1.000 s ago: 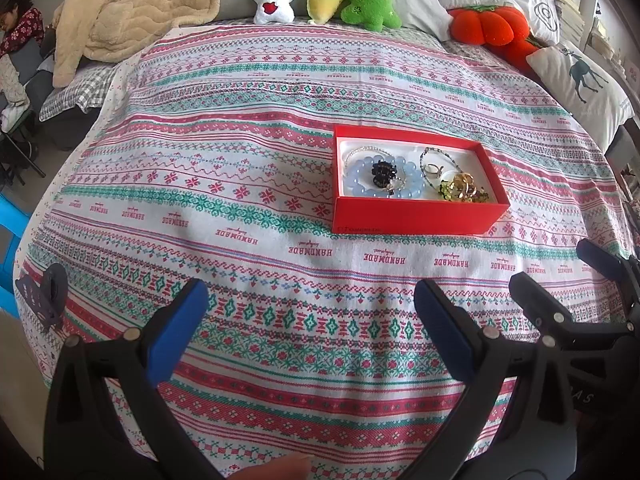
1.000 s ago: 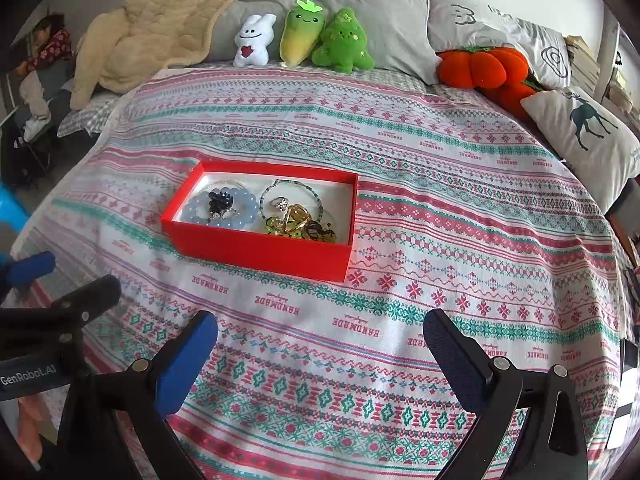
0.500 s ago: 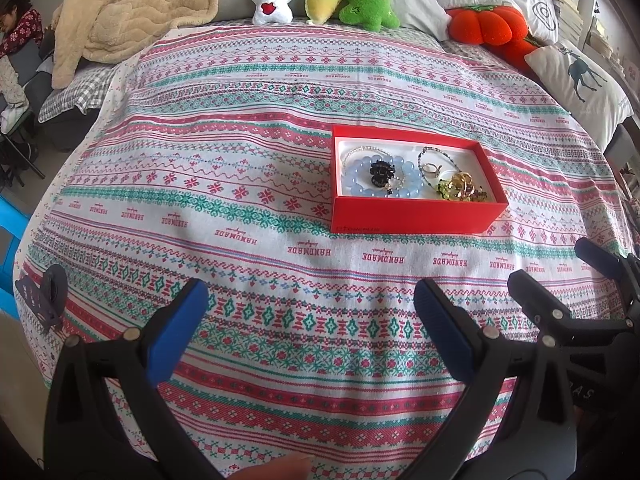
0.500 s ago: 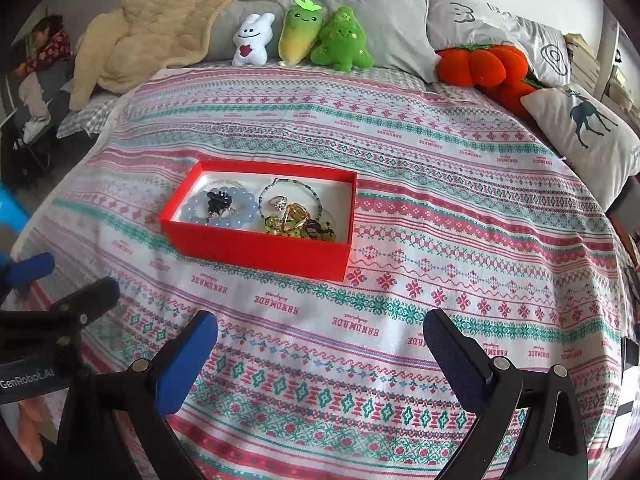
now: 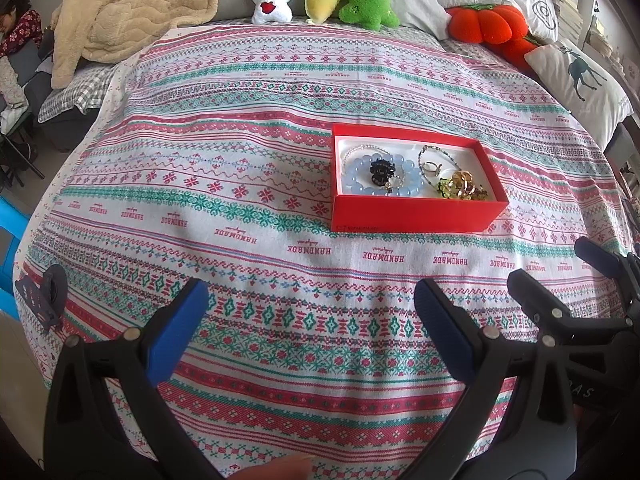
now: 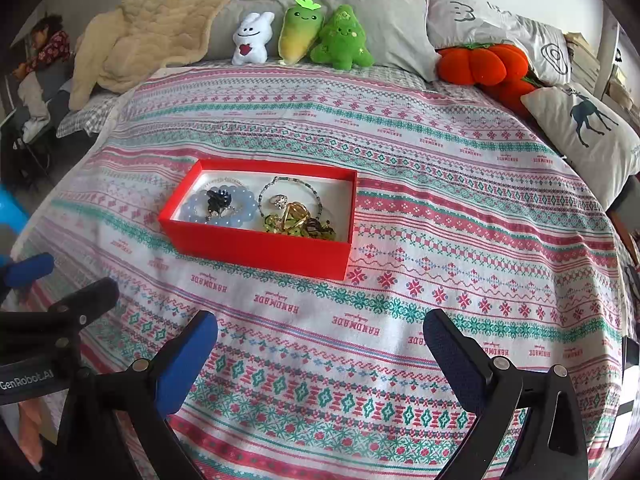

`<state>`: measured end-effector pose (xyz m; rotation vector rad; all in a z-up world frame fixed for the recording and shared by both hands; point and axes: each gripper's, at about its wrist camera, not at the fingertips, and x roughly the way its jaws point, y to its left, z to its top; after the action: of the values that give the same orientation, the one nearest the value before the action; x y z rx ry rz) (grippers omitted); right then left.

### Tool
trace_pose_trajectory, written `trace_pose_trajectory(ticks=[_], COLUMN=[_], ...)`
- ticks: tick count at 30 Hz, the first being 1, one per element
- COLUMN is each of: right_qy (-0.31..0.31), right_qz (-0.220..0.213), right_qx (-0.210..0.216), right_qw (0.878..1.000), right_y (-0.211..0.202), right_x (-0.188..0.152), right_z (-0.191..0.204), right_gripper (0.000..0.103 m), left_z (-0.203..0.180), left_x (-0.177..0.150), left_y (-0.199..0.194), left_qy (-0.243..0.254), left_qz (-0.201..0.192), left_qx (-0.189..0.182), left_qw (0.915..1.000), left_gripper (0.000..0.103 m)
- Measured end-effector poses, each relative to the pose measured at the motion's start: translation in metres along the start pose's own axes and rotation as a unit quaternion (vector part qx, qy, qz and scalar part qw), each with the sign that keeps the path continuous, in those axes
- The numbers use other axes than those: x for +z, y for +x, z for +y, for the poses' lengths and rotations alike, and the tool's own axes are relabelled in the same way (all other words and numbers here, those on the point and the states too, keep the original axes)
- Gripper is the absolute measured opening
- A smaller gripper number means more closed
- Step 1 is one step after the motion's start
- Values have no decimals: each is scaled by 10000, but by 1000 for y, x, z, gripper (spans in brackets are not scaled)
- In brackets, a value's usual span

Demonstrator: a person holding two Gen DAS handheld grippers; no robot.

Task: Organize jewelry

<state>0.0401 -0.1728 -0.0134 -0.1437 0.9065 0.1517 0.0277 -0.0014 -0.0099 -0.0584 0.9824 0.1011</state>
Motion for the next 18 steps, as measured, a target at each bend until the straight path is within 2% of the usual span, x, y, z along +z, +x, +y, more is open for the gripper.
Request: trace_pose_trajectory(ticks=[18], right_qy=[10], right_qz=[10], right_qx=[-11], right_qw=[10000], right_y=[1], right_x=[0], right_z=[0], right_gripper=[103], left_z=[0], left_x=[0], left_y=[0], left_qy=[16], left_qz=[-5], left_qx=[-5], left_qw=[10000], left_gripper=[102])
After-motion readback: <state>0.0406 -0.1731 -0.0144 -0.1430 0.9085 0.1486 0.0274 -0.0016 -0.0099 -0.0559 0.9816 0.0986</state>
